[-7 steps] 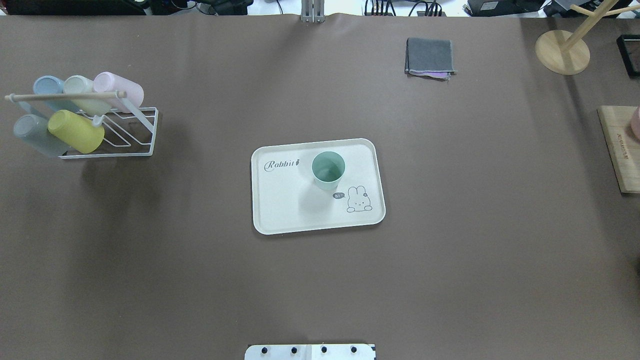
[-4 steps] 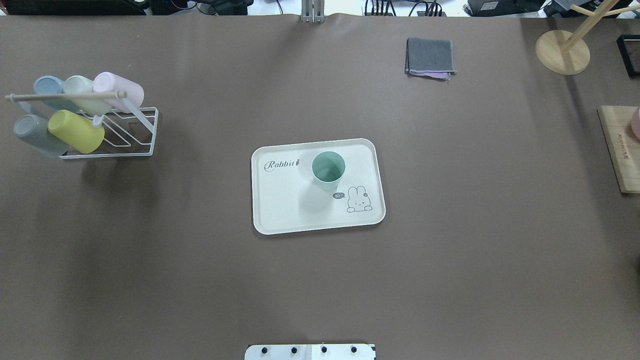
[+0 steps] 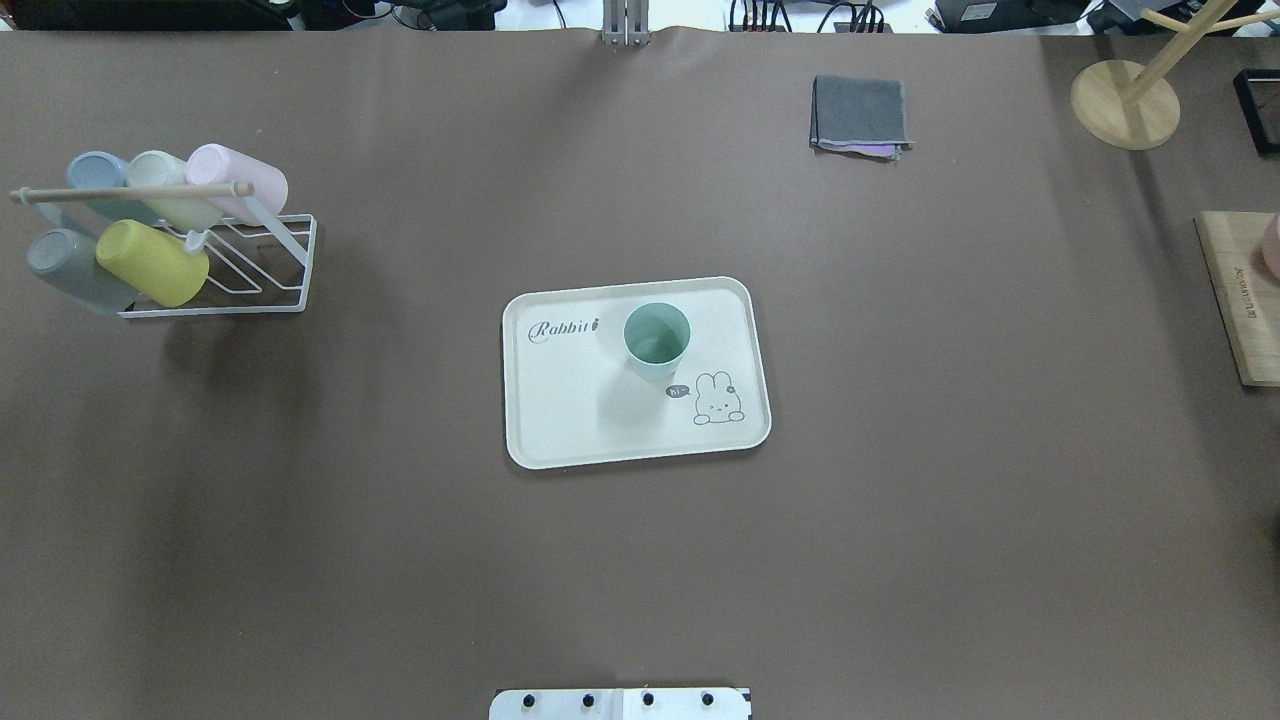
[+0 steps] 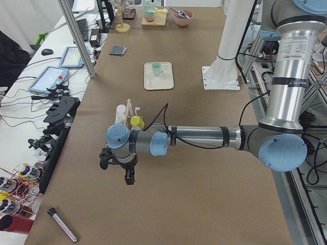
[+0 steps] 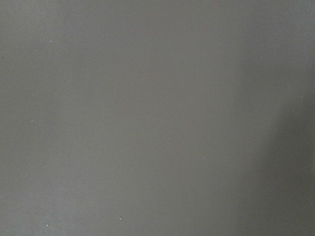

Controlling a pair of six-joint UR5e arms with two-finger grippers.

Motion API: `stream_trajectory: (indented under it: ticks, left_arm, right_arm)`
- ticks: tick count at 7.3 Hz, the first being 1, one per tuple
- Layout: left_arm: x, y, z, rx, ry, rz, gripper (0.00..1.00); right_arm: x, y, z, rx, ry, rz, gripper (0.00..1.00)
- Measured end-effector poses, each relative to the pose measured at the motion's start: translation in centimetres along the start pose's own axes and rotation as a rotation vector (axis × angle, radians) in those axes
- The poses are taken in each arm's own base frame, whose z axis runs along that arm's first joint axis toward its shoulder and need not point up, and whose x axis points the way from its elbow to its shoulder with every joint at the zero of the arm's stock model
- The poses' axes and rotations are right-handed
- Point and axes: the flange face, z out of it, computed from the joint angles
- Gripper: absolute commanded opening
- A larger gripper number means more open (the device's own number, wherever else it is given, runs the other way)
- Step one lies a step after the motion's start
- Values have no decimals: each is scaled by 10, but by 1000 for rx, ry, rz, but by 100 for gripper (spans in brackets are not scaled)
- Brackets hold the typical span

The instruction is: Pick up and place green cup on tray

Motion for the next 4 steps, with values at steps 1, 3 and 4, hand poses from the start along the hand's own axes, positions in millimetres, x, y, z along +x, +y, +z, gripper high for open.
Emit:
stream_trajectory:
  ticks: [1,3,4]
  left_arm:
    - [0,-1,-1,-1,2,-3,99]
    - [1,-3,-3,1,4,-3,99]
    - [2,-4,-4,2,4,-3,99]
  right_arm:
    - [1,0,0,0,0,1,100]
    - [1,1,0,0,0,2,100]
    - [1,1,0,0,0,2,100]
